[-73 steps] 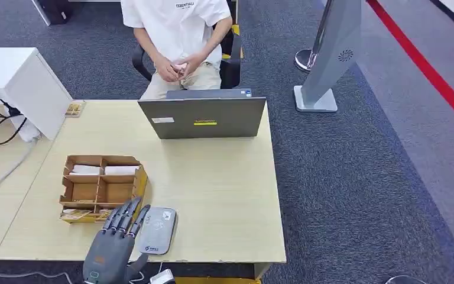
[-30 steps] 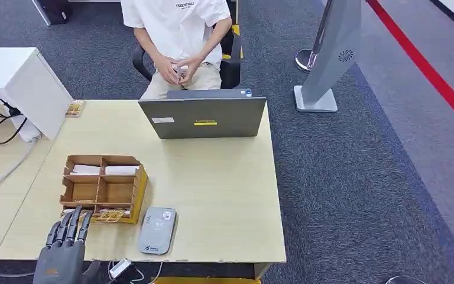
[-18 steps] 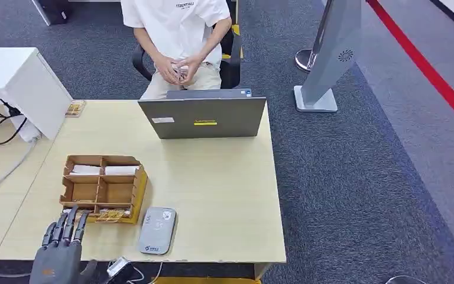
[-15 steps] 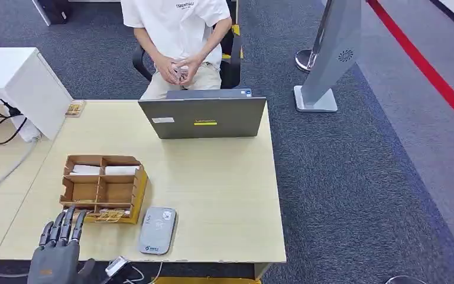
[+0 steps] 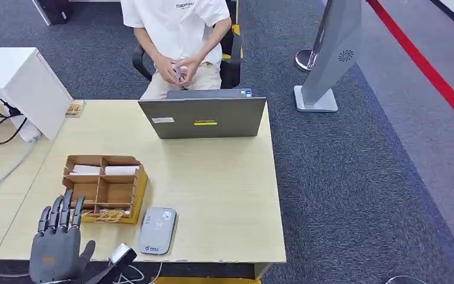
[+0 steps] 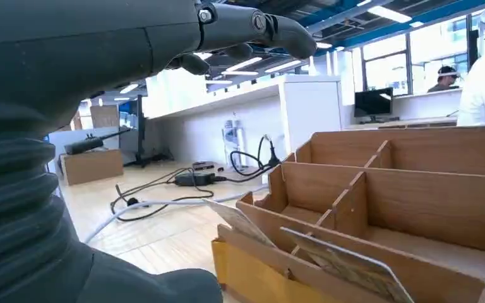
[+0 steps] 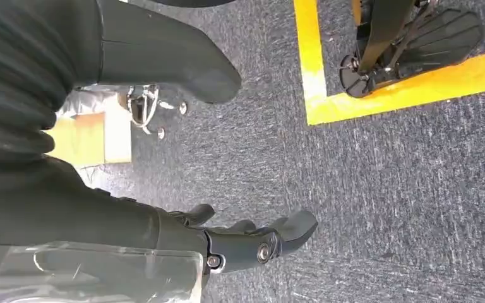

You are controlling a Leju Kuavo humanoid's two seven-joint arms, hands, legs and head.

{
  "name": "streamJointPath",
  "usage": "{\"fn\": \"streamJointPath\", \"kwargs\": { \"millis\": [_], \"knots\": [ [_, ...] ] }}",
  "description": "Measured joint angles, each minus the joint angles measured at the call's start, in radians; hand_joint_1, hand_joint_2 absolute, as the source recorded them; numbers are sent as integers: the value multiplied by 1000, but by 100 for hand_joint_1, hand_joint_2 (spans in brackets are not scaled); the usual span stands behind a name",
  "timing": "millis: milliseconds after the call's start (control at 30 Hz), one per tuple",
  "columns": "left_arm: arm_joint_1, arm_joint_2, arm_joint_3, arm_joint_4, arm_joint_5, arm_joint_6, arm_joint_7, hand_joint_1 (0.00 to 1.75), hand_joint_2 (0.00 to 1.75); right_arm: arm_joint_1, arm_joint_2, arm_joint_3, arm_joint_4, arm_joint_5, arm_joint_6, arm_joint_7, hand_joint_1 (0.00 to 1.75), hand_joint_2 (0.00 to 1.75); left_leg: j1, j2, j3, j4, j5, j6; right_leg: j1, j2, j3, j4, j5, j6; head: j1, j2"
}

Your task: Pass the card to the sensor for recognition and then transmit it.

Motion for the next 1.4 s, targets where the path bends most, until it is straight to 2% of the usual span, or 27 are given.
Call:
{"fn": "streamJointPath", "kwargs": {
  "millis": [767, 1400],
  "knots": [
    [-62, -18, 0, 79, -7, -21, 3, 0, 175, -1, 1, 0, 0, 24, 6, -2, 0, 175, 0, 0, 0, 0, 0, 0, 0, 0, -1, 0, 0, 0, 0, 0],
    [-106, -47, -7, 180, -26, -13, 11, 0, 175, -2, 2, 0, 0, 51, 12, -2, 0, 175, 0, 0, 0, 0, 0, 0, 0, 0, -1, 0, 0, 0, 0, 0]
  ]
}}
